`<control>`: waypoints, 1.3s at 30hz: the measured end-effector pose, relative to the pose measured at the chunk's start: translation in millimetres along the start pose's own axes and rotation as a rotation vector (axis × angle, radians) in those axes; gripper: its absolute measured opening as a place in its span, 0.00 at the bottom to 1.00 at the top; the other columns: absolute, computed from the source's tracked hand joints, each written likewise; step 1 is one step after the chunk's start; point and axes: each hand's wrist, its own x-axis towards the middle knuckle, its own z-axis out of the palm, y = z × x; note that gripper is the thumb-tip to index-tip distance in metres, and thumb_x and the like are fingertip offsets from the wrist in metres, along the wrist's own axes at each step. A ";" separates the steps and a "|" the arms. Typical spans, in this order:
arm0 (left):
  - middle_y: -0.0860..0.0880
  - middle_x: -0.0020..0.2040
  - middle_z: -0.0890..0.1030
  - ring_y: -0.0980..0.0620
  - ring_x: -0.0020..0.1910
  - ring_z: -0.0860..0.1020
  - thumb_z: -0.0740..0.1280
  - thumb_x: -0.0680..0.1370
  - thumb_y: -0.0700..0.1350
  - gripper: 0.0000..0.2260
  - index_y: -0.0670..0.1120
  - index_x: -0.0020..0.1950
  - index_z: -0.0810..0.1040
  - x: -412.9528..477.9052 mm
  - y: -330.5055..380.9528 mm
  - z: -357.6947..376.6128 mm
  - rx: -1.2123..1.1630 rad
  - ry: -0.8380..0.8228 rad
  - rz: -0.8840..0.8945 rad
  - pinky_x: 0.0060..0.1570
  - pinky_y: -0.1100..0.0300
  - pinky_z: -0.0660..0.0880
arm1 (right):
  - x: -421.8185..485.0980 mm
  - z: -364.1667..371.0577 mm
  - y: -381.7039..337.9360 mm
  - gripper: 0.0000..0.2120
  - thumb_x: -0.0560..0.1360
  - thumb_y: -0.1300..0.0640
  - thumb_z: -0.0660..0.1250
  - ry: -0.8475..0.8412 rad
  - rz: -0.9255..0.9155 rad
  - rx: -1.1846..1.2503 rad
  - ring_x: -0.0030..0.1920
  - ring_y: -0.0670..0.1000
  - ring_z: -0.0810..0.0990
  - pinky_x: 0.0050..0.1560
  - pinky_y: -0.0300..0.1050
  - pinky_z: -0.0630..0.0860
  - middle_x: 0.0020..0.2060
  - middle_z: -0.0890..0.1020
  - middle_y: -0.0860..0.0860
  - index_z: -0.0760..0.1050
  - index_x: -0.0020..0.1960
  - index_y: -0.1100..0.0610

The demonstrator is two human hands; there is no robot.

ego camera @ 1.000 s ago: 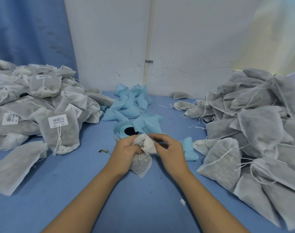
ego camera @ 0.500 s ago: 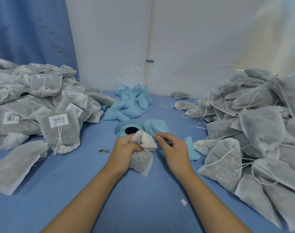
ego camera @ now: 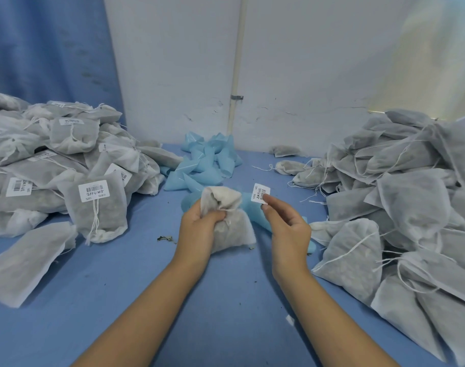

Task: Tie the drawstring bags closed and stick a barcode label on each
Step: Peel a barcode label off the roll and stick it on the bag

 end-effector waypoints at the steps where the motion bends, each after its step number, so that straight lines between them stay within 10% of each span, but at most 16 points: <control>1: 0.58 0.31 0.81 0.62 0.31 0.78 0.64 0.75 0.32 0.11 0.48 0.41 0.78 -0.5 2.9 2.8 -0.064 0.019 -0.009 0.32 0.71 0.73 | -1.2 1.7 -1.9 0.09 0.74 0.64 0.69 0.020 0.019 0.029 0.41 0.37 0.81 0.42 0.28 0.74 0.39 0.85 0.41 0.82 0.44 0.50; 9: 0.57 0.47 0.81 0.62 0.45 0.78 0.67 0.76 0.38 0.10 0.55 0.49 0.76 -1.2 10.4 7.2 0.056 0.224 0.191 0.46 0.70 0.74 | -6.8 14.2 -17.8 0.15 0.73 0.67 0.70 0.084 0.288 0.261 0.38 0.46 0.81 0.46 0.34 0.78 0.34 0.83 0.49 0.77 0.58 0.57; 22: 0.55 0.47 0.79 0.65 0.43 0.77 0.68 0.75 0.37 0.10 0.46 0.55 0.76 -0.7 16.1 5.5 0.105 0.349 0.344 0.46 0.73 0.73 | -34.6 38.9 -29.6 0.04 0.72 0.60 0.72 -0.179 0.816 0.359 0.30 0.43 0.83 0.28 0.32 0.76 0.33 0.85 0.49 0.79 0.46 0.58; 39: 0.54 0.37 0.84 0.59 0.36 0.81 0.70 0.75 0.45 0.03 0.48 0.43 0.81 0.1 22.8 9.5 -0.048 0.121 0.052 0.37 0.66 0.76 | -21.0 21.5 -13.6 0.16 0.71 0.40 0.70 -0.315 0.464 -0.166 0.37 0.45 0.84 0.39 0.40 0.80 0.34 0.85 0.46 0.78 0.42 0.54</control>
